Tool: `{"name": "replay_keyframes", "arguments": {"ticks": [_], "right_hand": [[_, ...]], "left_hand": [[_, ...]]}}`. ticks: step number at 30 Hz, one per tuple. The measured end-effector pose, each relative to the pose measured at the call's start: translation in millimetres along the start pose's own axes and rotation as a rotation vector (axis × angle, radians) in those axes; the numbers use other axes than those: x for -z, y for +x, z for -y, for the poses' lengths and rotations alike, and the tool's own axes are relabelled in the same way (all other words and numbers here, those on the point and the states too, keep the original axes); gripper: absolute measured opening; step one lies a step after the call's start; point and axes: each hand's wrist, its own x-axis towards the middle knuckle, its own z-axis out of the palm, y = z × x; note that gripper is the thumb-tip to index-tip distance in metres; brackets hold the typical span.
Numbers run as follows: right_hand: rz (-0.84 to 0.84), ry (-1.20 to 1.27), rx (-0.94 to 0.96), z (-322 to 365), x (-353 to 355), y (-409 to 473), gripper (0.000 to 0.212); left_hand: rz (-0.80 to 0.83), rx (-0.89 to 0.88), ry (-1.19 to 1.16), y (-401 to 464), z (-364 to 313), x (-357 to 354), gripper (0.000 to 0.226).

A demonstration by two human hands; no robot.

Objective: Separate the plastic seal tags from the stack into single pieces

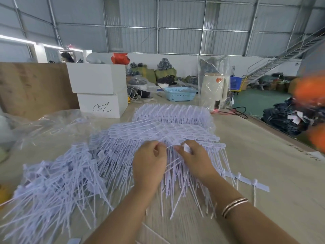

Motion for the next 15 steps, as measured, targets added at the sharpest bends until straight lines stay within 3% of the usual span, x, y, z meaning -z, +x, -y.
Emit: {"name": "replay_keyframes", "arguments": {"ticks": [2, 7, 11, 15], "right_hand": [[0.065, 0.046, -0.004, 2.1, 1.8, -2.8, 0.029], [0.182, 0.087, 0.05, 10.9, -0.6, -5.1, 0.033], [0.27, 0.091, 0.036, 16.4, -1.8, -8.5, 0.022], [0.121, -0.044, 0.079, 13.5, -8.8, -11.8, 0.019]], "left_hand": [[0.027, -0.013, 0.007, 4.0, 2.0, 2.3, 0.021], [0.396, 0.231, 0.047, 10.7, 2.7, -8.1, 0.043], [0.363, 0.414, -0.308, 8.8, -0.4, -12.9, 0.038], [0.3, 0.536, -0.441, 8.5, -3.9, -17.6, 0.032]]}}
